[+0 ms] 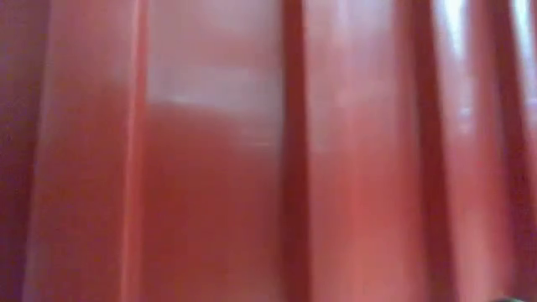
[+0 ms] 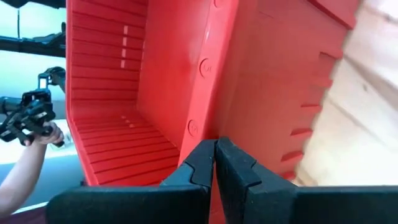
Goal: Sort blocks
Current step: Insert the bin divider into the red bin
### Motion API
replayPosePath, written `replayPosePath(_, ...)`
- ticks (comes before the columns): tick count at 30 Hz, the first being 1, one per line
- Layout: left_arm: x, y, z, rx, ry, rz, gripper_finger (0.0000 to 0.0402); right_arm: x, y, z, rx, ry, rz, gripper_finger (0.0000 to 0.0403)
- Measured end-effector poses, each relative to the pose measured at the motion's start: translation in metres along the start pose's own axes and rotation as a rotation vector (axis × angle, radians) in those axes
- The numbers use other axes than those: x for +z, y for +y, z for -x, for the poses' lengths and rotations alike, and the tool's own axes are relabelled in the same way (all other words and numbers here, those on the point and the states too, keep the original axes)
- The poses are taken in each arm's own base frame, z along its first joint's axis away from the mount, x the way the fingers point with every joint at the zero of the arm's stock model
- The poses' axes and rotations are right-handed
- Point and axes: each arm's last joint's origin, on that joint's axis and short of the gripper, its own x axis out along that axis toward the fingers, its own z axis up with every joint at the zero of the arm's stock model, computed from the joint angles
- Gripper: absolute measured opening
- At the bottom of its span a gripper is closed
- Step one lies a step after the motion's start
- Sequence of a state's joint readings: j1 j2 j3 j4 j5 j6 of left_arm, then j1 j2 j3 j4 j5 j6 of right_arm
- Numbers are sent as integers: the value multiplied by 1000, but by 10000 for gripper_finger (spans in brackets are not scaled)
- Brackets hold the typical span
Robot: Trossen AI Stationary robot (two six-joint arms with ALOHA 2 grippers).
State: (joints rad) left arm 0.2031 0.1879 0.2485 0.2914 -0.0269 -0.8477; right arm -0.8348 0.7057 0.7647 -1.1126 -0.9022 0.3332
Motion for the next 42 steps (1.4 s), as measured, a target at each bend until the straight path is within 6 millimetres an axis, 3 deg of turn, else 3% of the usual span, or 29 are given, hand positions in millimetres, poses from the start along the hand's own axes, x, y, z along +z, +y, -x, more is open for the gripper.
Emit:
replayPosePath(7,0,0,0,0,0,0,105,34,6,-29,57,30,48,0)
replayPosePath(12,0,0,0,0,0,0,105,51,11,-58,91,82,96,0)
replayPosePath(17,0,0,0,0,0,0,105,65,11,-75,36,24,128,0)
replayPosePath(22,0,0,0,0,1,0,105,71,8,-74,-94,-109,134,0)
replayPosePath(29,0,0,0,0,1,0,105,77,2,-49,-373,-415,100,11)
replayPosePath(42,0,0,0,-1,0,0,105,105,-54,-27,-657,-525,-111,198)
